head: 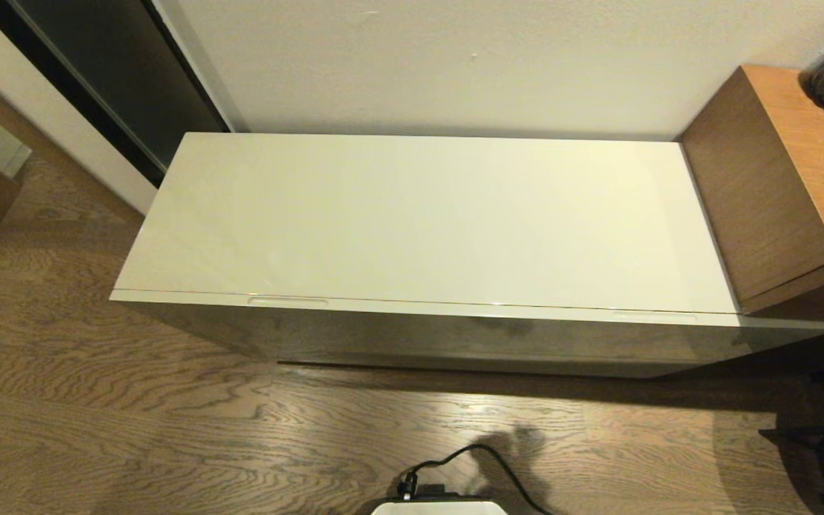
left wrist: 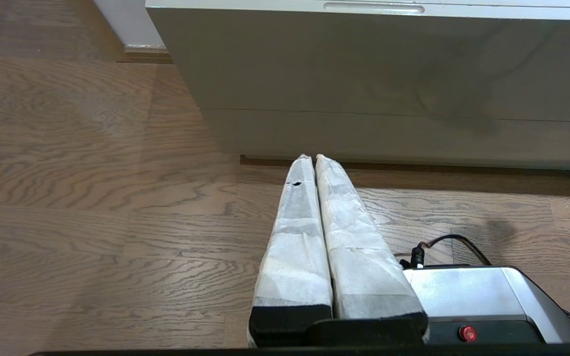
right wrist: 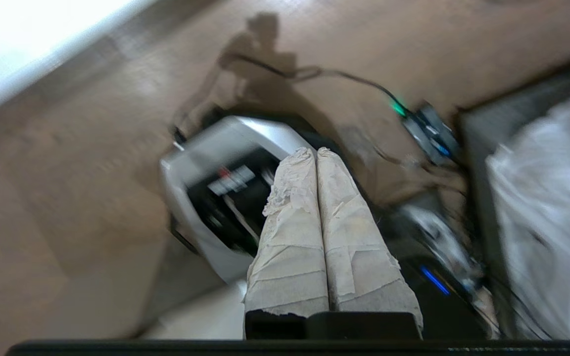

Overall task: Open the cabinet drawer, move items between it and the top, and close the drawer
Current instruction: Open the drawer

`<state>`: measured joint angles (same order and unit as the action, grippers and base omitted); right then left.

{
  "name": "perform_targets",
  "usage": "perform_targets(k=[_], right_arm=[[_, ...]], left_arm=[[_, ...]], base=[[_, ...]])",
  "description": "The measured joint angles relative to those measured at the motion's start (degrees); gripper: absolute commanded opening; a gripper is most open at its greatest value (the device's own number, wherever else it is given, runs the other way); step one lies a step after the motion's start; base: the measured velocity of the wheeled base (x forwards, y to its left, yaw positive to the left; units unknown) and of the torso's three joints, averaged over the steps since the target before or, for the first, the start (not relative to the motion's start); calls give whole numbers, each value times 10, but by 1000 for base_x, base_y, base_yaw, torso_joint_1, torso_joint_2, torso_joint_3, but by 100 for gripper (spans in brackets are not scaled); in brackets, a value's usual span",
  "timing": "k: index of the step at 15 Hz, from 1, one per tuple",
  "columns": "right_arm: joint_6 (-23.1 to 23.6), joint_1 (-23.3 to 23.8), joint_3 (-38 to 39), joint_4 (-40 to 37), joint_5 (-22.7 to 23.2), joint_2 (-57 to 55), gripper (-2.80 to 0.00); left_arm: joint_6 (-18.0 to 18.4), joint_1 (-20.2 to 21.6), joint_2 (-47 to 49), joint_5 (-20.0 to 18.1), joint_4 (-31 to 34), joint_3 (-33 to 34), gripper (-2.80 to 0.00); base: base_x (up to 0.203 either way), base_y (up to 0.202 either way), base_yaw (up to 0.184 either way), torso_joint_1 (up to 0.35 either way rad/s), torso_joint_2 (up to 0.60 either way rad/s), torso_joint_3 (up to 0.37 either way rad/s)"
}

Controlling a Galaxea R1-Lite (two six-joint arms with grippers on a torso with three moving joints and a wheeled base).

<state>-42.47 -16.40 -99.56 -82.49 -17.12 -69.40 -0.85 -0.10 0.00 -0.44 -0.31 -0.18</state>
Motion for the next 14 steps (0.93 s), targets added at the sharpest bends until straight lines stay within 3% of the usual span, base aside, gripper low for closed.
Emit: perform_targets(k=[4, 6, 11, 14], right_arm=[[34, -4, 25, -47, 1, 103, -280], [88, -4, 60, -48, 16, 150, -280], [214, 17, 89, -42, 151, 234, -280], [314, 84, 123, -2, 266, 288, -280]], left_arm=[[0, 0, 0, 0, 0, 0, -280], [0, 0, 0, 0, 0, 0, -280], [0, 0, 0, 0, 0, 0, -280], [0, 0, 0, 0, 0, 0, -280]], base=[[0, 0, 0, 0, 0, 0], [0, 0, 0, 0, 0, 0], [0, 0, 0, 0, 0, 0], [0, 0, 0, 0, 0, 0]])
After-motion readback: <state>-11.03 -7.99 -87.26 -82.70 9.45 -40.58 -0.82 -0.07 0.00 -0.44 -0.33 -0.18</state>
